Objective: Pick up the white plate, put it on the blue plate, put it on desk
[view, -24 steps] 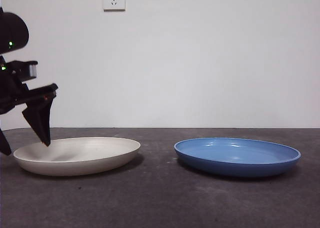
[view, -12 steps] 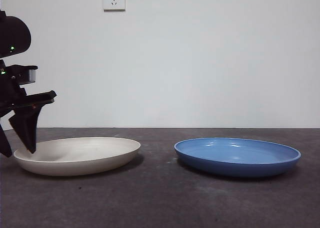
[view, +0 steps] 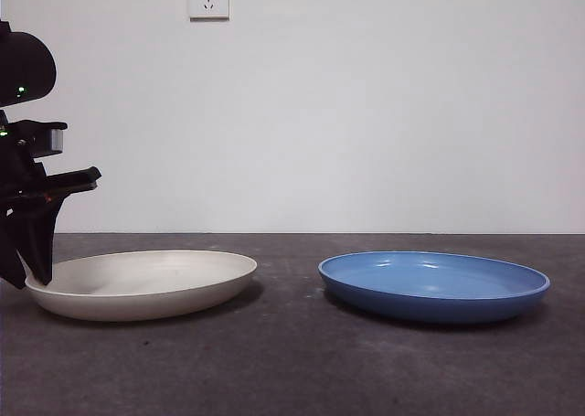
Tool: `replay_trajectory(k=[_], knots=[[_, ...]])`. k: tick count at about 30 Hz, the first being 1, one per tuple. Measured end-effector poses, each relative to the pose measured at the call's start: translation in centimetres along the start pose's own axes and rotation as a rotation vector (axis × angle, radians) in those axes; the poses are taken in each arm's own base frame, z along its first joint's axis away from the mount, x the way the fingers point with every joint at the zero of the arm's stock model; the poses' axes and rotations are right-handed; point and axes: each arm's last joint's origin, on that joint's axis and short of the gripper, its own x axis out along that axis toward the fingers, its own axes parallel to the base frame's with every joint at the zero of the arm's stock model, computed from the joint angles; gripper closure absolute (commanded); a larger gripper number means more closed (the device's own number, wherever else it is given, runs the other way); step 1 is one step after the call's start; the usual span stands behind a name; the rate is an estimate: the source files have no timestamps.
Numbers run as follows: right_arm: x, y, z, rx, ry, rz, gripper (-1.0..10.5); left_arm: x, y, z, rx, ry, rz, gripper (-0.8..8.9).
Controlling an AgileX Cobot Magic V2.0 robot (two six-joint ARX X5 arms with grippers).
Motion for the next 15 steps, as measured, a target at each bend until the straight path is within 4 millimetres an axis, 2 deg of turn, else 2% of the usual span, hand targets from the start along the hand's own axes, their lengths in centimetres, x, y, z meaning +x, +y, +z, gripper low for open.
replay_trajectory(k=[5, 15], knots=[[0.01, 0.00, 0.00, 0.000, 0.000, 0.000, 5.1, 0.00, -0.01, 0.00, -0.011, 0.000, -0.001, 7.96], [0.01, 0.00, 0.00, 0.000, 0.000, 0.000, 5.1, -0.01, -0.02, 0.03, -0.047, -0.002, -0.001, 7.97]])
